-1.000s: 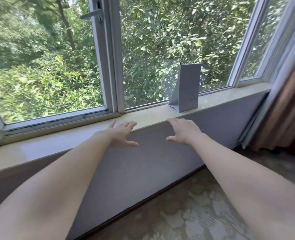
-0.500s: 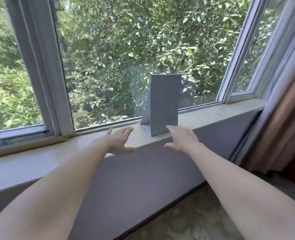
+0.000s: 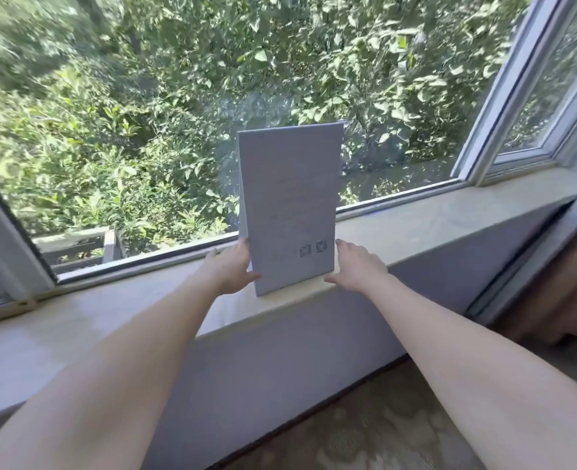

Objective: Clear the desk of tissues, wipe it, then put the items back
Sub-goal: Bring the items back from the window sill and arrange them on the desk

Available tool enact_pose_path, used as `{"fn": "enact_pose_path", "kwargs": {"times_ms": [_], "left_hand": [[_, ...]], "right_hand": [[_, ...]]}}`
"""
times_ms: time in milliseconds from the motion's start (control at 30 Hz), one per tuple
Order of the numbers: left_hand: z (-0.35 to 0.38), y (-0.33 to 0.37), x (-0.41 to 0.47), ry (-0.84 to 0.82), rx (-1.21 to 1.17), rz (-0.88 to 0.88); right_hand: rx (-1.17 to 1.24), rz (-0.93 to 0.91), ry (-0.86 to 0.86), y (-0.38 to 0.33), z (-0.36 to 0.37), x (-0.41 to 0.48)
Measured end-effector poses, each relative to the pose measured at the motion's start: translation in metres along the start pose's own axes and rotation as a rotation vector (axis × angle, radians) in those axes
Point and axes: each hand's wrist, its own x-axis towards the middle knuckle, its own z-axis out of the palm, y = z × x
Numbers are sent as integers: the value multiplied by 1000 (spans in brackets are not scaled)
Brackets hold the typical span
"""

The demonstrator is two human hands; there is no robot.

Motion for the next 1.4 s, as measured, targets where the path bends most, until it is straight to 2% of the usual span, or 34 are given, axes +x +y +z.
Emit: {"fn": "enact_pose_path", "kwargs": {"times_ms": [367,500,667,967,1400], "left_hand": [[7,-12,12,41,-216,-101],[5,-23,-8,39,-281,-134],[-2,-46,-43,66,-360,-184],[-29,-107,-137,180,-531,-188],[-43,-229,-366,328,-528,-458]], "right_hand": [[534,106,6,-6,4,37],[543,113,-4,-14,5,35],[498,99,94,-36,12,20],[562,-109,98,-116,5,-8],[650,-499,-39,-331,23,-90]]}}
